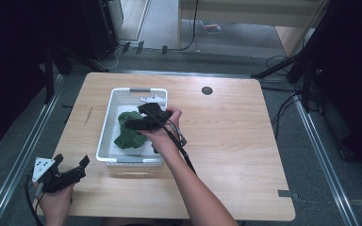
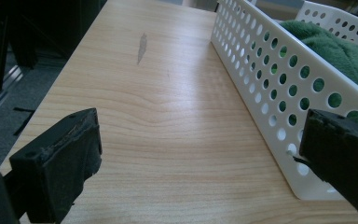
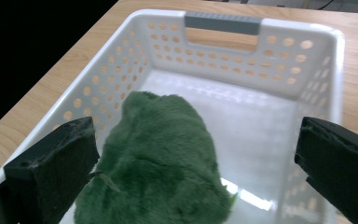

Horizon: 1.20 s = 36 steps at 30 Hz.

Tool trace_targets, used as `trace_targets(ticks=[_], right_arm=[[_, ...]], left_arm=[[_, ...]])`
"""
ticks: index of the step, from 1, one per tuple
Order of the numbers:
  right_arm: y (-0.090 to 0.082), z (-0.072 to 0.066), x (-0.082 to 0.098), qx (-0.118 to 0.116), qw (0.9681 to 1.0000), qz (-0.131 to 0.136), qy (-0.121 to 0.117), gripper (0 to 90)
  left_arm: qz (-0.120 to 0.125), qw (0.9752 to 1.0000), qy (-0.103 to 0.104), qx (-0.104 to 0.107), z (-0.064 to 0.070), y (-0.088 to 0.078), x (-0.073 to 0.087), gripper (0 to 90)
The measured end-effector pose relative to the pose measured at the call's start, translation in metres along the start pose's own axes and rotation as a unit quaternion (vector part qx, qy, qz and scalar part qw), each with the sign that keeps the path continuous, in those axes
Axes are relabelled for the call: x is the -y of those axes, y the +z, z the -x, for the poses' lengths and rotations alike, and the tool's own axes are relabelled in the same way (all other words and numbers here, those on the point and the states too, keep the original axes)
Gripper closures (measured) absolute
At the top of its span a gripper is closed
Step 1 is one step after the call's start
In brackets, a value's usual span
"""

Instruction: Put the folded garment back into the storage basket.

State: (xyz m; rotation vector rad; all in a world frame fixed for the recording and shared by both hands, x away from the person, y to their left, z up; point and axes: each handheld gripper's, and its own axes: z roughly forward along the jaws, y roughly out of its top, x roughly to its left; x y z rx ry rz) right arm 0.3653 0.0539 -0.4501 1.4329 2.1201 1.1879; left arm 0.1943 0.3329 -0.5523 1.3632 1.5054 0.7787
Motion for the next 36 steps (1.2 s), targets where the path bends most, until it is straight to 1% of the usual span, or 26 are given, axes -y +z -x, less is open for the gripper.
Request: trace_targets(ticks=[9, 12, 13, 14, 16, 19, 27, 29, 36], right_arm=[[-0.018, 0.032, 0.001, 0.003, 0.9997, 0.014, 0.019, 0.0], [-0.025, 0.042, 0.005, 0.006, 0.9997, 0.016, 0.018, 0.0], [-0.025, 0.042, 0.005, 0.006, 0.9997, 0.016, 0.018, 0.0], [-0.029, 0.051, 0.008, 0.007, 0.9996, 0.018, 0.018, 0.0], [-0.034, 0.057, 0.01, 0.008, 0.9996, 0.018, 0.019, 0.0], [-0.041, 0.068, 0.015, 0.011, 0.9993, 0.024, 0.026, 0.0], [-0.055, 0.1, 0.03, 0.032, 0.9983, 0.028, 0.04, 0.0], [-0.059, 0.107, 0.034, 0.036, 0.9977, 0.03, 0.048, 0.0], [-0.069, 0.13, 0.052, 0.05, 0.9963, 0.031, 0.063, 0.0]], left_arm=[[0.0, 1.0, 0.0, 0.0, 0.0, 0.0, 0.0, 0.0], [0.0, 1.0, 0.0, 0.0, 0.0, 0.0, 0.0, 0.0], [0.0, 1.0, 0.0, 0.0, 0.0, 0.0, 0.0, 0.0], [0.0, 1.0, -0.001, 0.0, 0.0, 0.0, 0.0, 0.0], [0.0, 1.0, 0.0, 0.0, 0.0, 0.0, 0.0, 0.0], [0.0, 1.0, -0.001, 0.0, 0.0, 0.0, 0.0, 0.0], [-0.001, 1.0, 0.0, 0.0, 0.0, 0.0, 0.0, 0.0], [-0.001, 1.0, 0.0, 0.0, 0.0, 0.0, 0.0, 0.0], [-0.001, 1.0, -0.002, 0.0, 0.0, 0.0, 0.0, 0.1]])
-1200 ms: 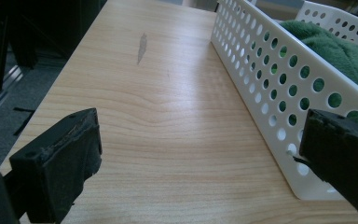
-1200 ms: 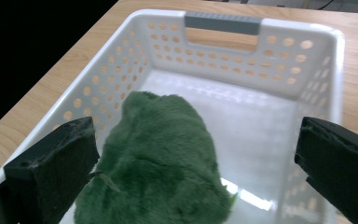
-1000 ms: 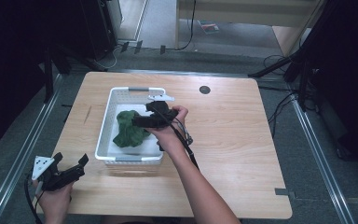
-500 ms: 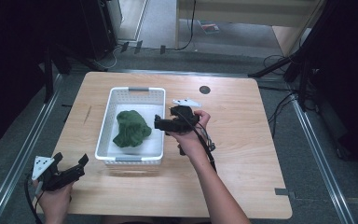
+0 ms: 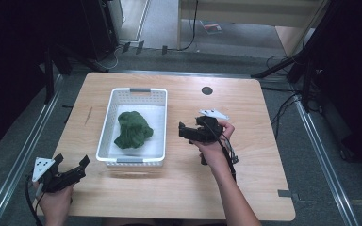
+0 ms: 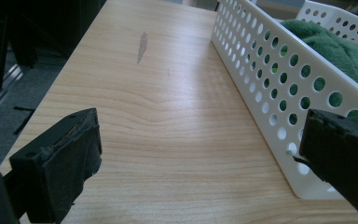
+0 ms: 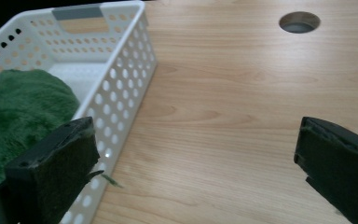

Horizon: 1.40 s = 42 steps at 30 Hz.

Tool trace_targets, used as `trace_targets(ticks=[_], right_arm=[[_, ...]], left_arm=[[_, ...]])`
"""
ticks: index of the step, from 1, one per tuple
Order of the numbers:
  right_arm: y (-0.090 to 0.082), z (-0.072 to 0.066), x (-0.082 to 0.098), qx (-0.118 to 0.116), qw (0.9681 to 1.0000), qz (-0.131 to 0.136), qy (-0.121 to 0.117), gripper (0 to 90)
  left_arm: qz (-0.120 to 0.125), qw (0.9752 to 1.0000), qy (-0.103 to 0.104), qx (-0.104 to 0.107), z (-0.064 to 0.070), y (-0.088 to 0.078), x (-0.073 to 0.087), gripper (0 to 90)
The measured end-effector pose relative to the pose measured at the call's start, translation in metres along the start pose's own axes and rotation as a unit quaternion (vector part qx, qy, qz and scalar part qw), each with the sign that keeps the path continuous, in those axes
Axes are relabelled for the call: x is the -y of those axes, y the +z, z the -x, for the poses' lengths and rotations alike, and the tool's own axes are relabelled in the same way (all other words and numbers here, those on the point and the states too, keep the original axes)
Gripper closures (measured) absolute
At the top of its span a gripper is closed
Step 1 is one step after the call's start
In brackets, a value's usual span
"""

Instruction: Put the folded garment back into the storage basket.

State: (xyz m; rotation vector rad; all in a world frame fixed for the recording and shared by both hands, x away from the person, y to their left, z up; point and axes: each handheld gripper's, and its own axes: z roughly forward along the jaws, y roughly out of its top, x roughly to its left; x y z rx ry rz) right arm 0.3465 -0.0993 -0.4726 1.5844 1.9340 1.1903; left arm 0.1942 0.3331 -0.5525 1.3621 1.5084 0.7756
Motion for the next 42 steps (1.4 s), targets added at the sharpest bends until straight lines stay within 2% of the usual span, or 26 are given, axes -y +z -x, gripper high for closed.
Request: trace_targets(ticks=[11, 24, 25, 32, 42], right_arm=[[-0.009, 0.035, 0.021, 0.02, 0.9997, -0.008, 0.004, 0.0], [-0.02, 0.065, 0.039, 0.034, 0.9992, -0.01, 0.016, 0.0], [-0.023, 0.072, 0.041, 0.037, 0.999, -0.008, 0.023, 0.0], [-0.031, 0.091, 0.048, 0.049, 0.9984, -0.004, 0.029, 0.0], [-0.05, 0.13, 0.064, 0.082, 0.9957, -0.001, 0.043, 0.0]], left_arm=[[0.0, 1.0, -0.001, 0.0, 0.0, 0.0, 0.0, 0.0], [-0.001, 1.0, 0.0, 0.0, 0.0, 0.0, 0.0, 0.0], [-0.002, 1.0, 0.001, 0.0, 0.0, 0.0, 0.0, 0.0], [-0.003, 1.0, 0.002, -0.001, 0.0, 0.0, 0.0, 0.0], [-0.003, 1.0, 0.003, -0.001, 0.001, 0.0, 0.0, 0.1]])
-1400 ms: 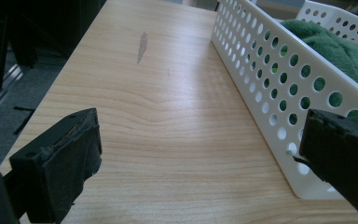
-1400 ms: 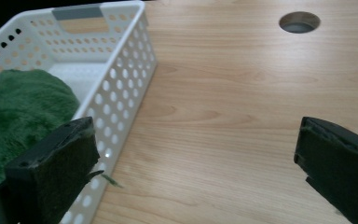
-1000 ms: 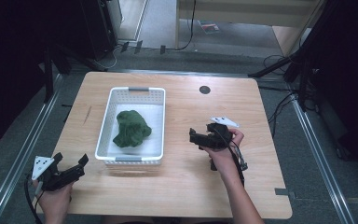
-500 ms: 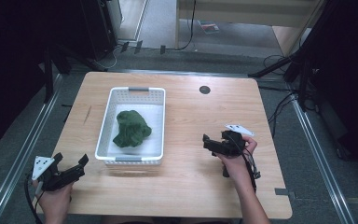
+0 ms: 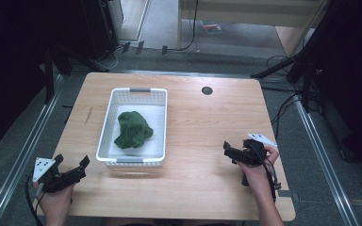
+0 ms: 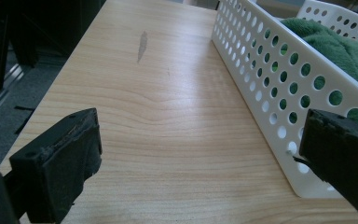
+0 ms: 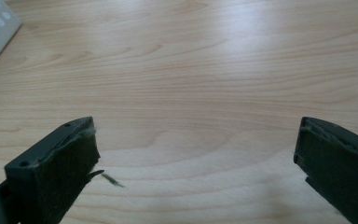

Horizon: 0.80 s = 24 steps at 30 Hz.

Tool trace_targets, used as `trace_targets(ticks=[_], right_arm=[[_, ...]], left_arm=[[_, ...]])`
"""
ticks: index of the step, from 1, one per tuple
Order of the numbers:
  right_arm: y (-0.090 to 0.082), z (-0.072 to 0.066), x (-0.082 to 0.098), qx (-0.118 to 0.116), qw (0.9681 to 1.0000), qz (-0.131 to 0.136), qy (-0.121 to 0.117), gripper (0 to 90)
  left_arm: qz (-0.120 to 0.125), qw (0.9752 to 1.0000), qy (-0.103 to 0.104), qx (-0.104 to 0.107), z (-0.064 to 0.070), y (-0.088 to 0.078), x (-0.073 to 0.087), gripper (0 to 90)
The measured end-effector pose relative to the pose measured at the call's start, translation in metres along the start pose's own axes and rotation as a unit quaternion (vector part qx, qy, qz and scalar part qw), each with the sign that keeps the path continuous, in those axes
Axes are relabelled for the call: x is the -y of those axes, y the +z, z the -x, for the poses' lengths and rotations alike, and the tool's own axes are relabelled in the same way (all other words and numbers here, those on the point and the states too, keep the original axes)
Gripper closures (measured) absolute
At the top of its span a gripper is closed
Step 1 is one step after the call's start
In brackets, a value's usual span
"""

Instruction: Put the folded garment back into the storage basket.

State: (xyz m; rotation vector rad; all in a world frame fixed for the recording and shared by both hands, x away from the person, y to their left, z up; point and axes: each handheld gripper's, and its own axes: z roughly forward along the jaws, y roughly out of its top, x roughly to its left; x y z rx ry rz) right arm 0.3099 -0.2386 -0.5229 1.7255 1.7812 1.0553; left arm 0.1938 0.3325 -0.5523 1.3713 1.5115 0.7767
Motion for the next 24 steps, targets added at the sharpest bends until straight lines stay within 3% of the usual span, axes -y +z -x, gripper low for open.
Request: trace_targets(ticks=[5, 24], right_arm=[[-0.007, 0.018, 0.006, 0.014, 0.9997, 0.002, 0.02, 0.1], [-0.029, 0.069, 0.029, 0.044, 0.9982, 0.007, 0.04, 0.2]], left_arm=[[0.001, 1.0, -0.001, 0.0, 0.0, 0.0, 0.0, 0.0], [0.0, 1.0, -0.001, -0.001, 0.001, 0.0, 0.0, 0.0]])
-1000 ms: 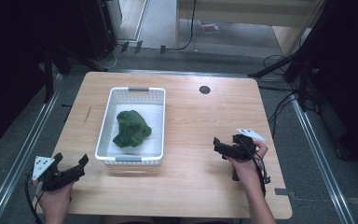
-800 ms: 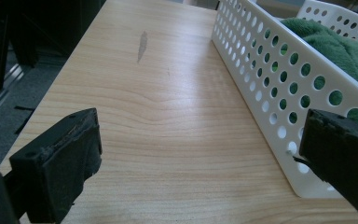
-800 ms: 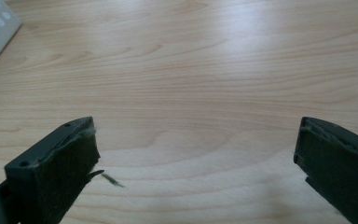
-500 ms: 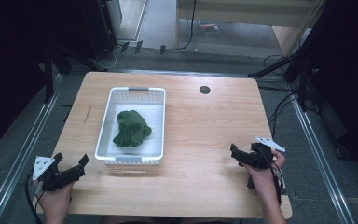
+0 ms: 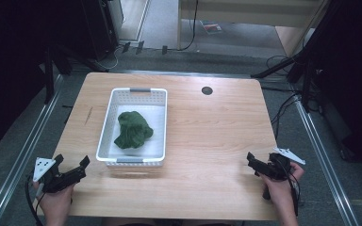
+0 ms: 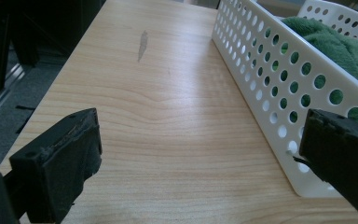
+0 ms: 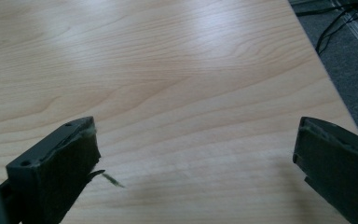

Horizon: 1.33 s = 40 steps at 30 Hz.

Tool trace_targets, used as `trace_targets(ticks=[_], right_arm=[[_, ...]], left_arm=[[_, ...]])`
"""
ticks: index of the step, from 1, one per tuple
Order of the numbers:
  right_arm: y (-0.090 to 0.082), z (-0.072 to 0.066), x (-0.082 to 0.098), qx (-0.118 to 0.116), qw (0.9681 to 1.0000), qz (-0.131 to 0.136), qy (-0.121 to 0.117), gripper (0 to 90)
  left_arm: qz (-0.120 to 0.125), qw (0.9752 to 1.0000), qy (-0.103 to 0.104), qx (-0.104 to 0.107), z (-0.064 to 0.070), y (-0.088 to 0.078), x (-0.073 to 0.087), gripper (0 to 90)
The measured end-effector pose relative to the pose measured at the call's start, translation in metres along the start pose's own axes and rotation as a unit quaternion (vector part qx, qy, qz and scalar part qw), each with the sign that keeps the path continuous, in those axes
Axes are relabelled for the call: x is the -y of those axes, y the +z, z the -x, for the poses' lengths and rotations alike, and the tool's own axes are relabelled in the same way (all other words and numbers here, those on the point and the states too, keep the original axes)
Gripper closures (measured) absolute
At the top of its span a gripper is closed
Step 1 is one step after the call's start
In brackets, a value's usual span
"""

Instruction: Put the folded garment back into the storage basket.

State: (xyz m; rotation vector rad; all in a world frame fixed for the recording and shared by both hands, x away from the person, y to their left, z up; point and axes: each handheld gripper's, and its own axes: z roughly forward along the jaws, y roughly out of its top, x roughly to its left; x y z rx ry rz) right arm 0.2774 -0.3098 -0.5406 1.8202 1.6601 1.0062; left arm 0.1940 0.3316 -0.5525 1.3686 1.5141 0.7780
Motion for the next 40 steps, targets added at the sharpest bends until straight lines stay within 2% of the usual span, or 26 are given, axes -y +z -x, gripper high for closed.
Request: trace_targets(ticks=[9, 18, 25, 28, 32, 40], right_arm=[[-0.014, 0.024, 0.008, 0.009, 0.9998, 0.011, 0.012, 0.2], [-0.025, 0.039, 0.018, 0.017, 0.9996, 0.016, 0.012, 0.5], [-0.03, 0.041, 0.025, 0.008, 0.9996, 0.026, 0.009, 1.4], [-0.032, 0.042, 0.027, -0.001, 0.9994, 0.027, 0.022, 2.5], [-0.033, 0.047, 0.027, -0.001, 0.9984, 0.033, 0.046, 4.3], [-0.033, 0.047, 0.027, 0.001, 0.9983, 0.036, 0.047, 4.5]], left_arm=[[-0.001, 1.0, 0.001, -0.001, 0.0, 0.0, 0.0, 0.0], [-0.002, 1.0, 0.001, -0.002, 0.0, 0.0, 0.0, 0.0], [-0.002, 1.0, 0.001, -0.001, 0.0, 0.0, 0.0, 0.0], [-0.003, 1.0, 0.002, -0.002, 0.0, 0.0, 0.0, 0.0], [-0.003, 1.0, 0.002, -0.002, 0.001, 0.0, 0.0, 0.0], [-0.002, 1.0, 0.0, -0.001, 0.001, 0.001, 0.0, 0.0]])
